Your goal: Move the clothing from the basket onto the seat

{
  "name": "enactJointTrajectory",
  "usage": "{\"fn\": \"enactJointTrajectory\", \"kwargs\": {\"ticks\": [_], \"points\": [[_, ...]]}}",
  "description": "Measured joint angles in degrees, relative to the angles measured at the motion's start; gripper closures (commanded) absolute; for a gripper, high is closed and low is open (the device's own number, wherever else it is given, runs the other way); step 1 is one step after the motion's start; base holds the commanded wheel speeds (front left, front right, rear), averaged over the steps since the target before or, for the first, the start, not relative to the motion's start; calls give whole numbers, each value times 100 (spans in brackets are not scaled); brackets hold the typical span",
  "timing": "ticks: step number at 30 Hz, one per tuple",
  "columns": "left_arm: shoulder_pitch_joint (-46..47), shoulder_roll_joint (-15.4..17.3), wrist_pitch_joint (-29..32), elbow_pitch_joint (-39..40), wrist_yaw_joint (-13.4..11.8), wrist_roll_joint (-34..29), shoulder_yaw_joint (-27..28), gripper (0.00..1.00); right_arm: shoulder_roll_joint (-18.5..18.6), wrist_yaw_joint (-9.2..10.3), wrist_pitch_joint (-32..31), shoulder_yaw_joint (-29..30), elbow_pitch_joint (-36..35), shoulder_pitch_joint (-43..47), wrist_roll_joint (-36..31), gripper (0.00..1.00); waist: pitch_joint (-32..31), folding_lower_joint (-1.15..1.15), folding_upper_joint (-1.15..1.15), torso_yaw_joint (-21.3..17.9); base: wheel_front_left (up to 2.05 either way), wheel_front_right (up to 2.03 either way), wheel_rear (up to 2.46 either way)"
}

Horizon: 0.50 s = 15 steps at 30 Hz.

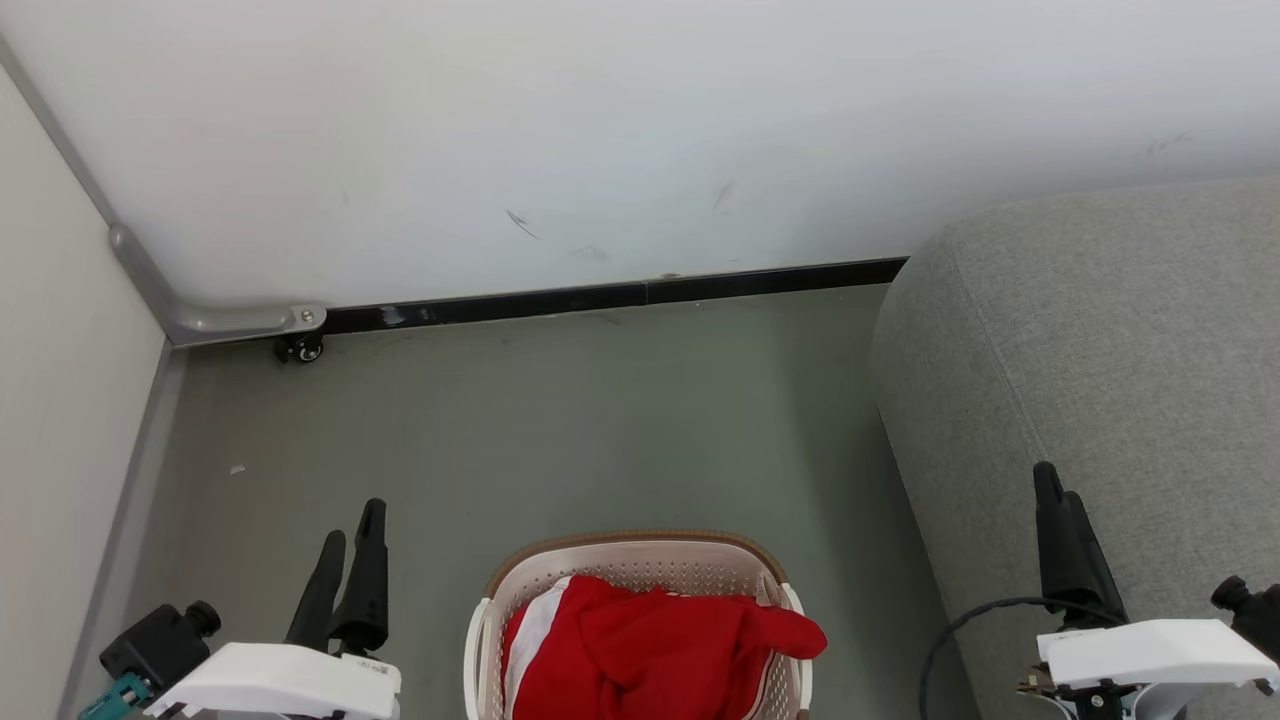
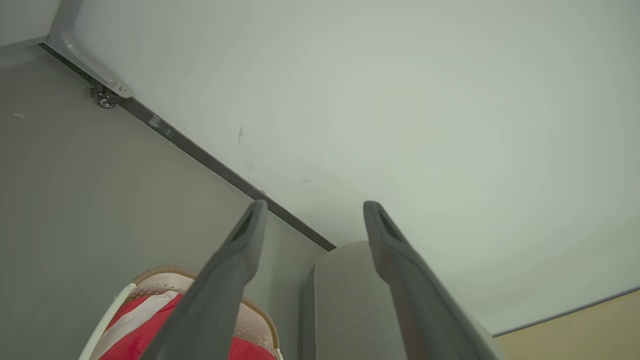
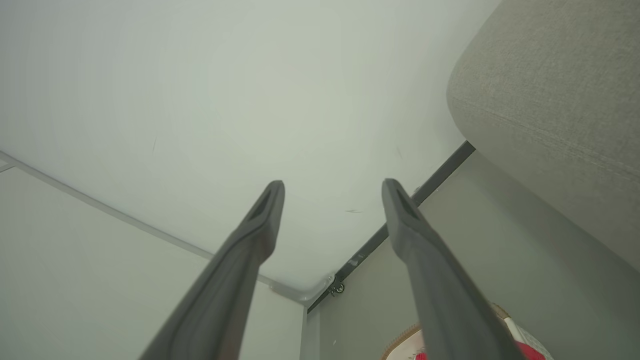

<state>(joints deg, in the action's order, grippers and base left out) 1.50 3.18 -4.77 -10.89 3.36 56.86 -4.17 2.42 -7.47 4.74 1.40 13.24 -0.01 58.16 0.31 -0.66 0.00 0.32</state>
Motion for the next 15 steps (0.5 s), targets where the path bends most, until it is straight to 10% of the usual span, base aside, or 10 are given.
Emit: {"fn": "enactJointTrajectory", "kwargs": {"ticks": [15], "points": [[-1, 224, -323, 158, -344, -2119, -501, 0, 10, 0, 331, -44, -4, 2, -1834, 0, 82, 56, 0, 3, 0, 0, 0]]}}
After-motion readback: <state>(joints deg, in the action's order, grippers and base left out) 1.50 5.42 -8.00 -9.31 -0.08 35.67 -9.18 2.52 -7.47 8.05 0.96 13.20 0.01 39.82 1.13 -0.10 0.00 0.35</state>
